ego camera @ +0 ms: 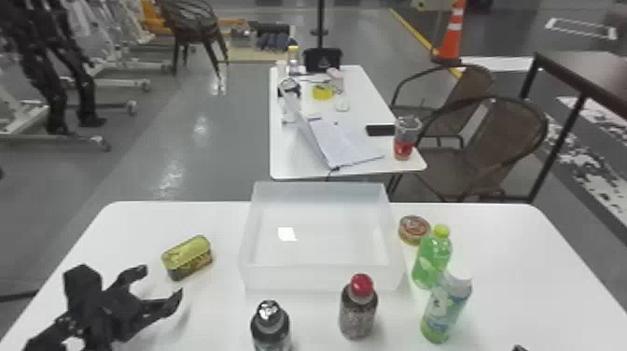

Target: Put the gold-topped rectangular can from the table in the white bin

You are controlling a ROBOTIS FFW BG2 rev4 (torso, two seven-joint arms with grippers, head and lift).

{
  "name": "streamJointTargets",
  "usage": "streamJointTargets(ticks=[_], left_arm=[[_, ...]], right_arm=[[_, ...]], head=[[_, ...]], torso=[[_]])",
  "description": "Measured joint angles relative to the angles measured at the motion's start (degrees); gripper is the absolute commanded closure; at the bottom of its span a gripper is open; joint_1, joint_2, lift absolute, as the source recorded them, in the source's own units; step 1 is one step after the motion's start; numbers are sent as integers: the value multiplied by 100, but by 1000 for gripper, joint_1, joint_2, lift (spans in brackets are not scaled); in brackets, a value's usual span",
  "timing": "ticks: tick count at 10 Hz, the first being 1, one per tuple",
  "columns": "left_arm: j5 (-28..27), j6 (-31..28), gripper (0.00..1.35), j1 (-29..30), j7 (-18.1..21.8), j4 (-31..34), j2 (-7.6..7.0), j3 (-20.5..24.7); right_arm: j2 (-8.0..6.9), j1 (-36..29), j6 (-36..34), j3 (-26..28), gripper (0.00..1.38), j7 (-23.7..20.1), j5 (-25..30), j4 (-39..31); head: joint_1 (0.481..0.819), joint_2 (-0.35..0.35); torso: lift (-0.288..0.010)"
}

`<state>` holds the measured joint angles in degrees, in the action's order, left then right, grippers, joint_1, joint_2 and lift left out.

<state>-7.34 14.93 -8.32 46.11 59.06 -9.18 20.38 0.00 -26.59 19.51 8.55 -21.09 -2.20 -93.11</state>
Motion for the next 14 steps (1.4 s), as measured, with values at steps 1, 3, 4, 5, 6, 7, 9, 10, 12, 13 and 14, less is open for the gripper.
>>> streamJointTargets(ticks=[1, 3, 4, 5, 6, 7, 9, 10, 12, 13, 14], left_arm=[[-121, 26, 249, -198, 127, -212, -75, -9], [-281, 101, 236, -552, 275, -710, -202, -75], [-371, 138, 228, -695, 299, -917, -244, -91], [-480, 164, 226, -833, 325, -1079, -285, -96], [-565, 192, 223, -960, 337, -1234, -340, -102], [-610, 199, 222, -1069, 337, -1356, -396, -107], [-543, 163, 211, -1228, 373, -1535, -494, -192], [-505, 153, 211, -1295, 387, -1624, -510, -252], [-436, 155, 208, -1413, 389, -1785, -457, -361], [-425, 163, 206, -1461, 389, -1862, -405, -398], [-425, 171, 206, -1500, 385, -1941, -367, -441]], right_arm=[[0, 23, 0, -15, 125, -2, -4, 19], [0, 93, 0, -61, 125, -9, -16, 72], [0, 114, 0, -83, 125, -9, -29, 93], [0, 128, 0, -98, 125, -9, -35, 107], [0, 149, 0, -114, 125, -11, -42, 124], [0, 174, 0, -126, 125, -37, -43, 142], [0, 223, 0, -142, 125, -62, -44, 179], [0, 238, 0, -152, 125, -62, -50, 197], [0, 273, 0, -171, 125, -69, -61, 227], [0, 290, 0, -181, 125, -74, -61, 240], [0, 305, 0, -189, 125, -79, -61, 255]], head=[[549, 0], [549, 0], [549, 0], [549, 0], [549, 0], [549, 0], [549, 0], [549, 0], [549, 0], [549, 0], [549, 0]], torso=[[-100], [-100], [-100], [-100], [-100], [-100], [-100], [-100], [-100], [-100], [-100]])
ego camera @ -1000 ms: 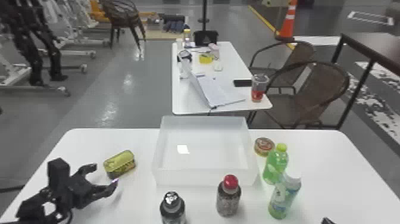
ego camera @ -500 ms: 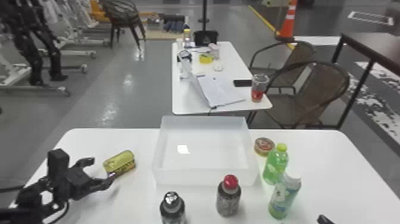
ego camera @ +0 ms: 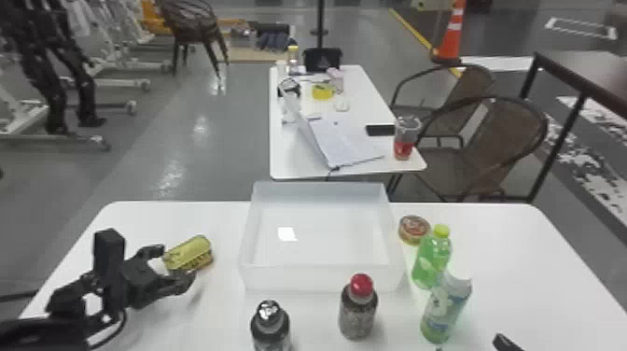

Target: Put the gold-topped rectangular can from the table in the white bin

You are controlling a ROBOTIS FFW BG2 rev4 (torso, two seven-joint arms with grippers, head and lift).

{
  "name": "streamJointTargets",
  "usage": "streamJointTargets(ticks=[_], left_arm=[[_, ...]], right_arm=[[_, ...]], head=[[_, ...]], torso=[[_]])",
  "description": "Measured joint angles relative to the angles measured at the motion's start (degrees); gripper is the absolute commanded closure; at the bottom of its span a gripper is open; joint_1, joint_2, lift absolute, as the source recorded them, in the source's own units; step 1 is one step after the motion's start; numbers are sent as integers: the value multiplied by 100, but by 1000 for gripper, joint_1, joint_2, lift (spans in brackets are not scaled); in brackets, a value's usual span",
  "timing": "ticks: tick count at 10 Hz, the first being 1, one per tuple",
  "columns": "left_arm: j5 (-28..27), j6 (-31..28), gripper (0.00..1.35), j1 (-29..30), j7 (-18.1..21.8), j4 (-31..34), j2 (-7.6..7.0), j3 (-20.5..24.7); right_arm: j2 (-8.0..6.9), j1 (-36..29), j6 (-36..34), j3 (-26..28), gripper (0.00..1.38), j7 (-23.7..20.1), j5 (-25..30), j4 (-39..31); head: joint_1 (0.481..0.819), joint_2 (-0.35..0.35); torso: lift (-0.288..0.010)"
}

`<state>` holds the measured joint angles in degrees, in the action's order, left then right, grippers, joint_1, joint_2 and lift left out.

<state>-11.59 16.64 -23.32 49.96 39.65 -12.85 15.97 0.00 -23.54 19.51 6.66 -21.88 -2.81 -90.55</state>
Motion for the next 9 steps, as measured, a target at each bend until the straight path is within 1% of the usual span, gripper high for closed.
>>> streamJointTargets(ticks=[2, 3, 4, 5, 7, 9], left_arm=[[-73, 20, 236, -73, -24, -169, 20, -47], [-129, 22, 360, -117, -31, -262, 9, -50], [-181, -17, 803, -170, -23, -350, -19, -63], [-233, -52, 1003, -205, -32, -391, -58, -121], [-342, -46, 1019, -239, -93, -400, -79, -190], [-430, -9, 1029, -251, -109, -393, -37, -205]], right_arm=[[0, 29, 0, -14, 125, -7, -5, 24], [0, 41, 0, -19, 125, -16, -8, 36], [0, 56, 0, -23, 125, -21, -9, 47], [0, 66, 3, -24, 127, -26, -10, 53], [0, 69, 16, -24, 127, -27, -25, 56], [0, 60, 27, -20, 128, -35, -41, 55]], head=[[549, 0], [549, 0], [549, 0], [549, 0], [549, 0], [549, 0]], torso=[[-100], [-100], [-100], [-100], [-100], [-100]])
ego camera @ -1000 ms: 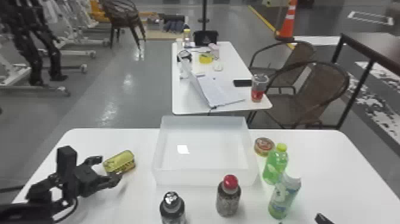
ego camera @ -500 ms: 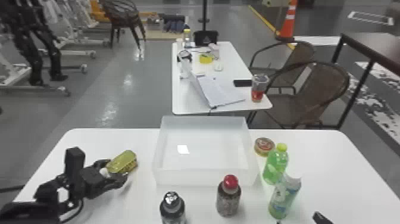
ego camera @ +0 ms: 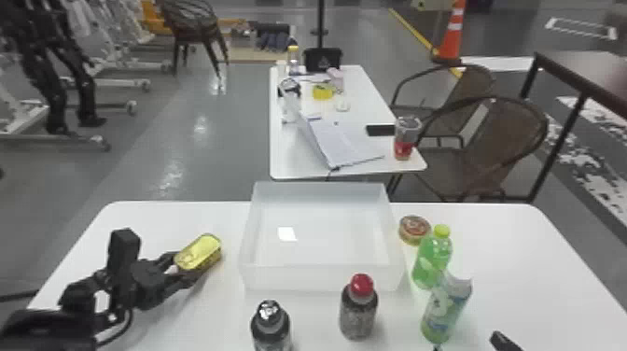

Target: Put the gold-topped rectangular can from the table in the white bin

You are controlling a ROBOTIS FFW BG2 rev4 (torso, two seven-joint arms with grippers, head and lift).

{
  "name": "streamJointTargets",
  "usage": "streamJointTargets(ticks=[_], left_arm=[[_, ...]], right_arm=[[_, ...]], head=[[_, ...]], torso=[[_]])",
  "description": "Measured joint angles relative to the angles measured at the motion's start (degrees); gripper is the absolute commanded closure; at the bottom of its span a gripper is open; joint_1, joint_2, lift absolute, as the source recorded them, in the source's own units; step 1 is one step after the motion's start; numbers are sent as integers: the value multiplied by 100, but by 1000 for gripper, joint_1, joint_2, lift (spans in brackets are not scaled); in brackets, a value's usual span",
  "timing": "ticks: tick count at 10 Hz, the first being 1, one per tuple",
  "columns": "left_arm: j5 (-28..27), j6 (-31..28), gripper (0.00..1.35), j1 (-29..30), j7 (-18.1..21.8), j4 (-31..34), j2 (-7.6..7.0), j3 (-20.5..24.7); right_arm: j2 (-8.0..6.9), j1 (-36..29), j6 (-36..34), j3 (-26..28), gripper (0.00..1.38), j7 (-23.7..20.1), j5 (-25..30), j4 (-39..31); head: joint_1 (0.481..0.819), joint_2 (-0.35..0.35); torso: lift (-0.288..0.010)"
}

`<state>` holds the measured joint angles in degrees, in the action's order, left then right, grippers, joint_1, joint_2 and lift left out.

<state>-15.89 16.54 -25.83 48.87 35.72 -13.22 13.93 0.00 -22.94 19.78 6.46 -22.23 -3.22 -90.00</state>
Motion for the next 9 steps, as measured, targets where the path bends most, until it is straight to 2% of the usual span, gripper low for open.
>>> streamJointTargets(ticks=[1, 2, 4, 5, 7, 9], left_arm=[[-24, 38, 1098, 14, 55, 105, 26, -7], [-29, -47, 1098, 162, 80, 575, 65, -9], [-1, -645, 1098, 708, -37, 2266, 266, 130], [169, -933, 1098, 927, -149, 2966, 298, 67], [477, -1433, 1098, 1179, -279, 3937, 295, -282], [983, -1681, 1098, 1289, -345, 4183, 366, -834]], right_arm=[[0, -19, 7, 4, 127, 0, -20, -6], [0, -36, 14, 7, 127, 0, -35, -15], [0, -44, 17, 9, 127, 0, -44, -18], [0, -48, 17, 9, 127, 1, -46, -18], [0, -53, 17, 11, 127, 0, -52, -18], [0, -52, 17, 12, 127, 1, -60, -5]], head=[[549, 0], [549, 0], [549, 0], [549, 0], [549, 0], [549, 0]], torso=[[-100], [-100], [-100], [-100], [-100], [-100]])
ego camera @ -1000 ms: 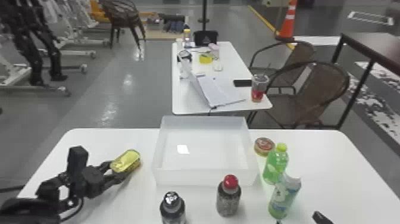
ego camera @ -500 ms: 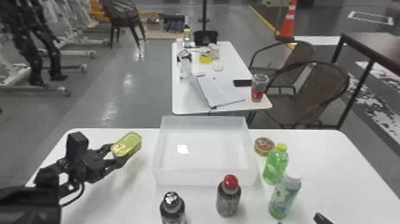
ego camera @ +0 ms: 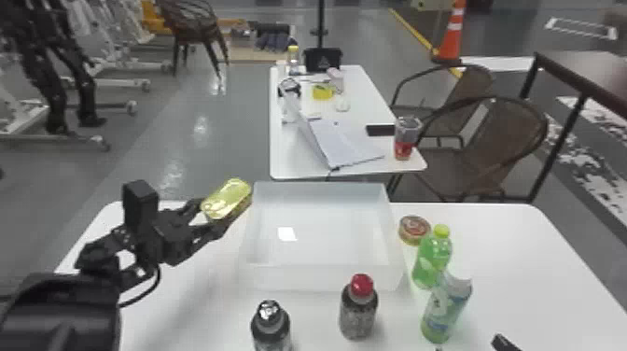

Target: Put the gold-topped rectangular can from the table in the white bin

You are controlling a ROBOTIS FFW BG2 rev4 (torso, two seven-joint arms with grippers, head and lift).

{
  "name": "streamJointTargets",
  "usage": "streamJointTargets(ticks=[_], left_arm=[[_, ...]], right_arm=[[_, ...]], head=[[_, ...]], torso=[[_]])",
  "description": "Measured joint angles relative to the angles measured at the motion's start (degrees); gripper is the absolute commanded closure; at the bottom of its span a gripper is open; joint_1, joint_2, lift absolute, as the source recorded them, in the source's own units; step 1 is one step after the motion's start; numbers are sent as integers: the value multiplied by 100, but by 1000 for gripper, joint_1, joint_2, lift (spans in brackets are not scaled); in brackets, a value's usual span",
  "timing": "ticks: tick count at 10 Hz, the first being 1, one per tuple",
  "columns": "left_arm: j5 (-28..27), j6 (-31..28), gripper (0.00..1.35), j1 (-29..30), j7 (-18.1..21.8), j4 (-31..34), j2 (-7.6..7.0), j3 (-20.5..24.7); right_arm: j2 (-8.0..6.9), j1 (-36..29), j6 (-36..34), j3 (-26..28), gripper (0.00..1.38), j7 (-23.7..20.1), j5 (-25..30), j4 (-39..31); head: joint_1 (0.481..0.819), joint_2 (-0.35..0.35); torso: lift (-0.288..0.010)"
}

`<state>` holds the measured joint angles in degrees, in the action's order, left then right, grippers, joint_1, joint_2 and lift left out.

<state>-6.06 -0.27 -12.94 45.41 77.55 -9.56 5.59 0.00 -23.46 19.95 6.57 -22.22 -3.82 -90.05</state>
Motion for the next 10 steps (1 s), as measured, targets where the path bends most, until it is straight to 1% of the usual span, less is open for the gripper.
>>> streamJointTargets(ticks=[2, 4, 6, 7, 8, 9, 10], left_arm=[[234, -138, 1098, 17, -45, 10, 73, -606], [394, -209, 1098, -43, -87, -41, 93, -1029], [589, -123, 1096, -212, -85, -425, 80, -1397], [637, -10, 1026, -324, -78, -712, 82, -1546], [649, 134, 883, -424, -81, -990, 99, -1624], [638, 233, 607, -491, -99, -1181, 121, -1638], [596, 310, 292, -525, -120, -1266, 135, -1601]], right_arm=[[0, 12, 0, -5, 127, 3, -4, 22], [0, 31, 0, -7, 127, 7, -38, 61], [0, 35, 0, -10, 127, 8, -69, 83], [0, 38, 0, -12, 127, 8, -72, 90], [0, 43, 0, -14, 127, 8, -74, 96], [0, 45, 0, -15, 127, 8, -75, 101], [0, 47, 0, -15, 127, 8, -76, 101]], head=[[549, 0], [549, 0], [549, 0], [549, 0], [549, 0], [549, 0], [549, 0]], torso=[[-100], [-100], [-100], [-100], [-100], [-100], [-100]])
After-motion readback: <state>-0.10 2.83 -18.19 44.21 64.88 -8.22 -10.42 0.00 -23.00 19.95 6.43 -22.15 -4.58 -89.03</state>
